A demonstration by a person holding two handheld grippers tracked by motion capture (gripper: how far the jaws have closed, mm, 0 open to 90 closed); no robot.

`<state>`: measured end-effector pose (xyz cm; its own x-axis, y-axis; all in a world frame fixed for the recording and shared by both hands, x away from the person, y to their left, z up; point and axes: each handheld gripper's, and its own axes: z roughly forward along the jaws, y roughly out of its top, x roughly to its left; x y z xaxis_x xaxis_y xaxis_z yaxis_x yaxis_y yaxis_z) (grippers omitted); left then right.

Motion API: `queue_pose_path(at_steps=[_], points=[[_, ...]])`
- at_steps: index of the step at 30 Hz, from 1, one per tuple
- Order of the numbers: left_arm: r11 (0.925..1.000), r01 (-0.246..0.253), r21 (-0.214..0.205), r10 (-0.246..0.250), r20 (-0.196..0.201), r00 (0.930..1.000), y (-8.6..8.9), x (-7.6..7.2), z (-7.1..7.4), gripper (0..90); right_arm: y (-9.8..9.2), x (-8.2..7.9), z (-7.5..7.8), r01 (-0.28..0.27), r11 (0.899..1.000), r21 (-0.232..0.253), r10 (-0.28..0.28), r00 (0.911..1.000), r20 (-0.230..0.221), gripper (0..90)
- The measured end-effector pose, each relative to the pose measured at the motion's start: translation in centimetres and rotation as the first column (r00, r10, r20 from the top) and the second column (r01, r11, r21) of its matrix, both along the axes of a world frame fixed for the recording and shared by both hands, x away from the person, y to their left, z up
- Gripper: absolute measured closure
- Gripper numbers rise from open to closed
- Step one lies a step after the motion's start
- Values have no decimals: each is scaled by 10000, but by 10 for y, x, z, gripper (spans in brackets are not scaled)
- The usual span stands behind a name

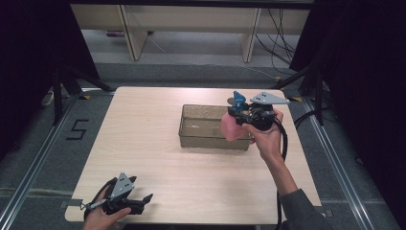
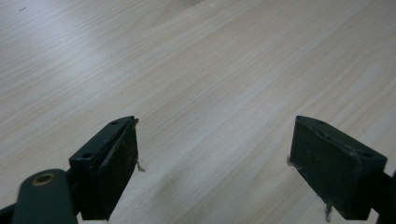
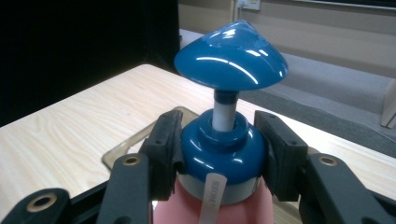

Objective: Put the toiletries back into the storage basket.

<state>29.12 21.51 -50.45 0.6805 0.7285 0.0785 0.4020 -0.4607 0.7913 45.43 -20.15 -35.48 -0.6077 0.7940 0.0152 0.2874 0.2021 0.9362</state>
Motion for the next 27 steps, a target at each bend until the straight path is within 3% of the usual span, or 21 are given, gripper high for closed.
queue_pose_path(at_steps=[3, 6, 9, 11, 13, 15, 16, 18, 19, 22, 23, 24, 26, 27], points=[[9999, -77, -79, 77, -29, 10000, 0, 0, 0, 150, -4, 8, -3, 248, 9997, -46, -249, 9996, -129, 532], [9999, 36, 97, -36, 10, 10000, 0, 0, 0, 150, -4, 11, -6, 399, 9990, 187, -391, 9985, -388, 532], [9999, -96, -105, 95, -61, 9999, -1, 0, 0, 150, -6, 19, -10, 537, 9985, 100, -532, 9976, -450, 532], [10000, -63, -4, 63, 65, 10000, -1, 0, 0, 150, -7, 21, -11, 561, 9984, 10, -560, 9977, -379, 532], [9999, -69, 96, 69, -52, 10000, 0, -1, 0, 150, -7, 24, -14, 627, 9980, 64, -624, 9970, -455, 532], [9999, -86, -98, 86, -14, 10000, 0, 0, 0, 150, -7, 26, -16, 737, 9972, 83, -732, 9959, -533, 532], [9998, -22, 186, 17, 245, 9997, 1, 2, 1, 150, -8, 27, -16, 754, 9971, 80, -748, 9957, -555, 532], [10000, 45, 12, -45, -25, 10000, 0, 0, 0, 150, -9, 29, -19, 820, 9966, -14, -820, 9955, -476, 532], [9999, -85, 81, 86, -68, 9999, 0, -1, 0, 150, -8, 29, -19, 897, 9959, 138, -886, 9938, -678, 532], [9998, 100, 143, -102, 151, 9998, 1, 1, 1, 150, -9, 33, -25, 969, 9953, 61, -964, 9936, -587, 532], [9998, 100, 143, -102, 151, 9998, 1, 1, 1, 150, -9, 33, -25, 969, 9953, 61, -964, 9936, -587, 532], [10000, -16, 24, 16, -88, 10000, 0, -1, 0, 150, -9, 33, -26, 1051, 9944, 127, -1039, 9921, -699, 532], [9999, -124, -121, 124, -60, 9999, -1, -1, 0, 150, -11, 36, -30, 1013, 9948, 104, -1003, 9926, -687, 532], [9998, 40, 213, -42, 112, 9999, 1, 2, 1, 150, -11, 36, -30, 1013, 9948, 104, -1003, 9926, -687, 532]])
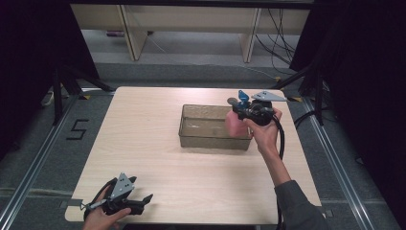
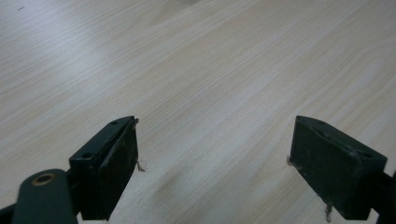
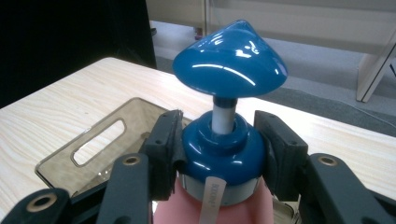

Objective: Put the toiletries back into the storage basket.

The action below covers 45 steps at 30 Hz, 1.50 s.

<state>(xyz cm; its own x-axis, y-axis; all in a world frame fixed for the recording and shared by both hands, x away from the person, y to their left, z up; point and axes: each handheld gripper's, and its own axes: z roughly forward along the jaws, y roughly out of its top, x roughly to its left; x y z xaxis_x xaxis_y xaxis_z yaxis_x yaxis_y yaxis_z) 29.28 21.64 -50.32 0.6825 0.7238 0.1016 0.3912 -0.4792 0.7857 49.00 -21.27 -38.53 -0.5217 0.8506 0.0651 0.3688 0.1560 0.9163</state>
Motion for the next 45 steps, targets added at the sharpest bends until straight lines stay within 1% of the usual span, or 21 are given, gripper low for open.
queue_pose_path(at_steps=[2, 7, 8, 10, 14, 16, 17, 21, 23, 25, 29, 30, 31, 32, 35, 36, 38, 40, 41, 42, 45], points=[[9999, -125, -91, 123, -178, 9998, -1, -2, -1, 150, -1, 0, -4, 109, 9999, -63, -110, 9999, -82, 532], [9992, -162, -362, 156, -145, 9998, -2, -2, -1, 150, -3, 1, -8, 137, 9998, -174, -141, 9997, -190, 532], [9999, -36, -138, 35, -109, 9999, -1, -2, -1, 150, -2, 1, -10, 140, 9999, -32, -140, 9998, -154, 532], [9993, -166, -326, 161, -177, 9997, -2, -2, -2, 150, -2, 1, -13, 68, 10000, -56, -69, 9997, -219, 532], [9998, -28, -180, 26, -120, 9999, -1, -2, -1, 150, -3, 1, -15, 42, 9998, -207, -44, 9999, -91, 532], [9993, -165, -328, 159, -181, 9997, -2, -2, -2, 150, -3, 0, -18, 4, 10000, -18, -4, 9995, -330, 532], [10000, -11, -52, 11, 21, 10000, 0, 0, 0, 150, -3, 0, -19, 89, 9999, -67, -92, 9992, -382, 532], [9994, -163, -319, 158, -172, 9997, -2, -2, -2, 150, -5, 0, -22, 87, 9999, -123, -92, 9992, -382, 532], [10000, 8, -88, -7, 13, 10000, 0, 0, -1, 150, -4, -1, -23, 141, 9999, -9, -141, 9989, -442, 532], [9993, -218, -288, 212, -208, 9996, -2, -3, -2, 150, -5, -2, -24, 57, 9999, -102, -60, 9994, -354, 532], [9997, -125, -223, 122, -151, 9998, -2, -2, -1, 150, -6, -2, -27, 112, 9998, -175, -116, 9997, -224, 532], [9999, -21, -116, 20, -93, 10000, -1, -1, -1, 150, -6, -4, -27, 166, 9998, -61, -168, 9986, -508, 532], [9998, -114, -144, 111, -181, 9998, -2, -3, -1, 150, -8, -3, -28, 40, 9998, -201, -45, 9997, -240, 532], [9995, -238, -215, 235, -159, 9996, -2, -2, -2, 150, -6, -4, -30, 154, 9999, -48, -156, 9991, -396, 532], [9994, -159, -314, 154, -160, 9998, -2, -2, -2, 150, -8, -4, -33, 94, 9998, -183, -100, 9994, -328, 532], [9998, -153, -107, 152, -103, 9998, -1, -2, -1, 150, -8, -4, -33, 94, 9998, -183, -100, 9994, -328, 532], [9999, -133, -101, 131, -156, 9998, -2, -2, -2, 150, -8, -6, -33, 104, 9998, -162, -112, 9986, -520, 532], [9994, -173, -299, 168, -167, 9997, -2, -2, -2, 150, -8, -7, -33, 65, 9999, -107, -72, 9981, -607, 532], [10000, 22, 12, -22, -54, 10000, 0, 0, -1, 150, -7, -7, -34, 35, 10000, 31, -33, 9979, -641, 532], [9999, -144, -85, 143, -105, 9998, -1, -2, -1, 150, -9, -7, -33, 64, 9997, -233, -74, 9991, -428, 532], [9997, -179, -187, 175, -194, 9997, -2, -2, -2, 150, -9, -7, -35, 97, 9997, -211, -106, 9991, -419, 532]])
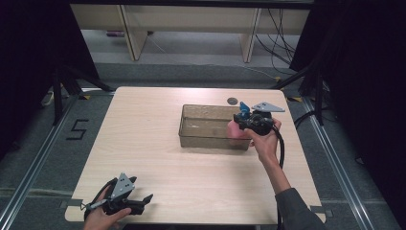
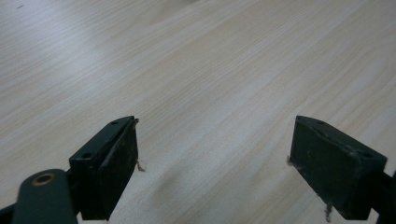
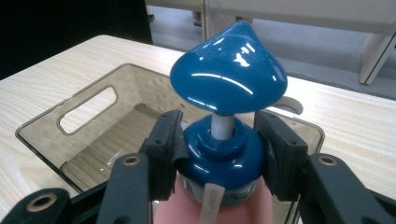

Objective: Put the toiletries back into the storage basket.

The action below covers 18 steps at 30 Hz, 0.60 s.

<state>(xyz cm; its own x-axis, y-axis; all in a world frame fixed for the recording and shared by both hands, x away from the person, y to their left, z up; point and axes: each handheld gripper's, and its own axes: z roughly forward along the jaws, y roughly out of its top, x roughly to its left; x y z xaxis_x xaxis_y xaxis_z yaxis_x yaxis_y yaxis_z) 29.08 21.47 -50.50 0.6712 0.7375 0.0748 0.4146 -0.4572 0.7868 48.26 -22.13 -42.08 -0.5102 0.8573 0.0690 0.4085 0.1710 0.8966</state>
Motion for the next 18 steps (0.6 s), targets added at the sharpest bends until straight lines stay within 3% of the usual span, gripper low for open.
queue_pose_path(at_steps=[3, 5, 9, 10, 11, 13, 14, 15, 17, 18], points=[[10000, -5, 66, 4, 21, 10000, 0, 0, 0, 150, -1, 1, -1, -76, 10000, 38, 76, 10000, 55, 532], [10000, 81, 6, -81, -17, 10000, 0, 0, 0, 150, 0, 0, -2, -21, 9999, 166, 24, 9999, -141, 532], [9998, 148, 111, -149, 54, 9999, 1, 1, 0, 150, -3, 0, -3, 10, 9999, -136, -10, 10000, -41, 532], [10000, 23, 31, -23, -1, 10000, 0, 0, 0, 150, -1, 0, -5, 80, 9998, 186, -77, 9998, -171, 532], [10000, 23, 31, -23, -1, 10000, 0, 0, 0, 150, -1, 0, -5, 80, 9998, 186, -77, 9998, -171, 532], [9999, 6, -100, -6, 35, 10000, -1, 0, 0, 150, -2, 0, -5, 110, 9999, 42, -109, 9997, -203, 532], [9997, 167, 198, -169, 112, 9998, 1, 1, 1, 150, -4, 1, -6, 54, 10000, -58, -54, 10000, -8, 532], [9997, 167, 198, -169, 112, 9998, 1, 1, 1, 150, -4, 1, -6, 54, 10000, -58, -54, 10000, -8, 532], [10000, 12, 8, -12, 3, 10000, 0, 0, 0, 150, -4, 2, -7, 99, 9998, -161, -98, 9999, 64, 532], [10000, 3, -82, -3, 38, 10000, -1, 0, 0, 150, -4, 1, -7, 61, 9999, -106, -64, 9996, -276, 532]])
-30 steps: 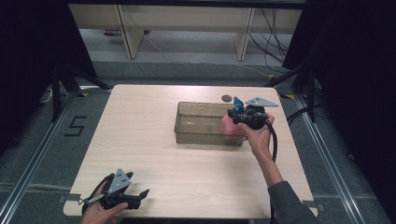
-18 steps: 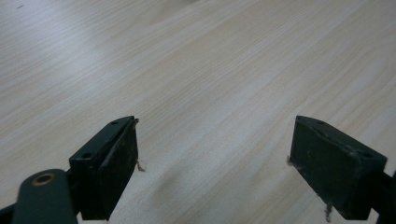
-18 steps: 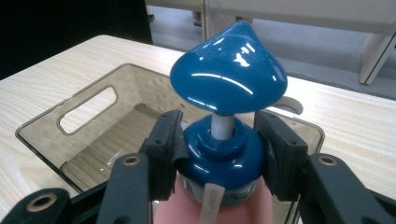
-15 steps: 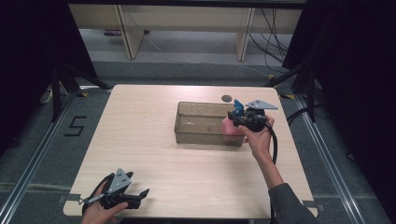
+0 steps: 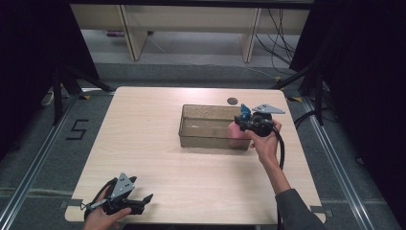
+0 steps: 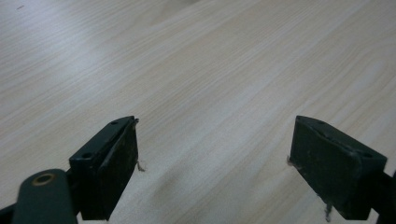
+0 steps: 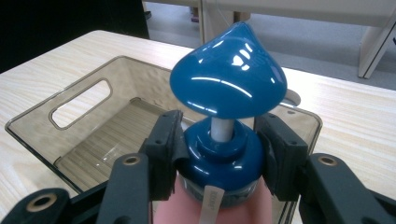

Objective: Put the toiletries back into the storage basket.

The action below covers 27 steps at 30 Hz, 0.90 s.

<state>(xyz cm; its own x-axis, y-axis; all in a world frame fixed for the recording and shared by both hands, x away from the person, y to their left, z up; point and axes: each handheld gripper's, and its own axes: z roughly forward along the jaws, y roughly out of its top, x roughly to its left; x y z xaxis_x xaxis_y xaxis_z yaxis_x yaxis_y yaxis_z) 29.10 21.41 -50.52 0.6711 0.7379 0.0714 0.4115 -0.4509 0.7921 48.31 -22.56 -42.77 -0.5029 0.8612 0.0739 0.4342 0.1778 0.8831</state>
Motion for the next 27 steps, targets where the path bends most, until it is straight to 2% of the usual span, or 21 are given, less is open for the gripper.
queue_pose_path(at_steps=[1, 3, 5, 6, 7, 8, 9, 10, 12, 15, 16, 17, 18, 20, 21, 23, 27], points=[[9997, 56, 220, -57, 43, 10000, 1, 0, 1, 150, 2, 0, -2, 111, 9997, 215, -112, 9999, 48, 532], [9998, 27, 195, -28, 31, 10000, 1, 0, 1, 150, 1, 0, -2, 117, 9998, 166, -118, 9999, 42, 532], [9999, 80, -65, -81, -35, 10000, 0, 0, 0, 150, 1, 1, -3, 16, 9999, 149, -14, 10000, -92, 532], [9999, 80, -65, -81, -35, 10000, 0, 0, 0, 150, 1, 1, -3, 26, 9997, 227, -24, 10000, -81, 532], [9998, 59, 206, -60, 85, 9999, 1, 0, 1, 150, 0, 1, -3, 53, 10000, 76, -54, 10000, 33, 532], [9998, 54, 205, -55, 60, 10000, 1, 0, 1, 150, 0, 1, -3, 42, 10000, 78, -42, 10000, 40, 532], [10000, 50, -42, -50, 1, 10000, 0, 0, 0, 150, 0, 1, -3, 30, 10000, 49, -30, 9999, 97, 531], [10000, 50, -42, -50, 1, 10000, 0, 0, 0, 150, 1, 0, -3, 17, 9999, 125, -17, 10000, -42, 530], [9999, 121, 103, -122, 7, 9999, 0, -1, 1, 150, 2, 0, -4, 12, 9997, 258, -11, 10000, -49, 527], [10000, 31, -2, -31, -57, 10000, -1, -1, 0, 150, 3, 0, -4, -43, 9993, 374, 47, 9999, -97, 518], [9999, 106, 30, -106, -6, 9999, -1, -1, 0, 150, 3, 0, -5, -45, 9998, 205, 41, 9997, 221, 473], [9999, 106, 30, -106, -6, 9999, -1, -1, 0, 150, 3, 0, -5, -45, 9998, 205, 41, 9997, 221, 473], [9999, 88, -85, -88, 71, 9999, -2, -1, -1, 150, 3, -2, -1, 163, 9996, 246, -171, 9993, 346, 407], [10000, 22, -21, -22, -76, 10000, -1, -1, 0, 150, 2, -4, 2, 244, 9963, 822, -262, 9994, 207, 361], [10000, 22, -21, -22, -76, 10000, -1, -1, 0, 150, 1, -5, 4, 288, 9954, 909, -298, 9995, 87, 348], [9999, 84, -86, -84, -41, 10000, -1, -1, 0, 150, -1, -5, 5, 237, 9960, 861, -251, 9996, 156, 338], [9999, 15, -132, -16, -78, 10000, -2, -1, 0, 150, -6, -8, 6, 389, 9931, 1102, -402, 9991, 95, 303]])
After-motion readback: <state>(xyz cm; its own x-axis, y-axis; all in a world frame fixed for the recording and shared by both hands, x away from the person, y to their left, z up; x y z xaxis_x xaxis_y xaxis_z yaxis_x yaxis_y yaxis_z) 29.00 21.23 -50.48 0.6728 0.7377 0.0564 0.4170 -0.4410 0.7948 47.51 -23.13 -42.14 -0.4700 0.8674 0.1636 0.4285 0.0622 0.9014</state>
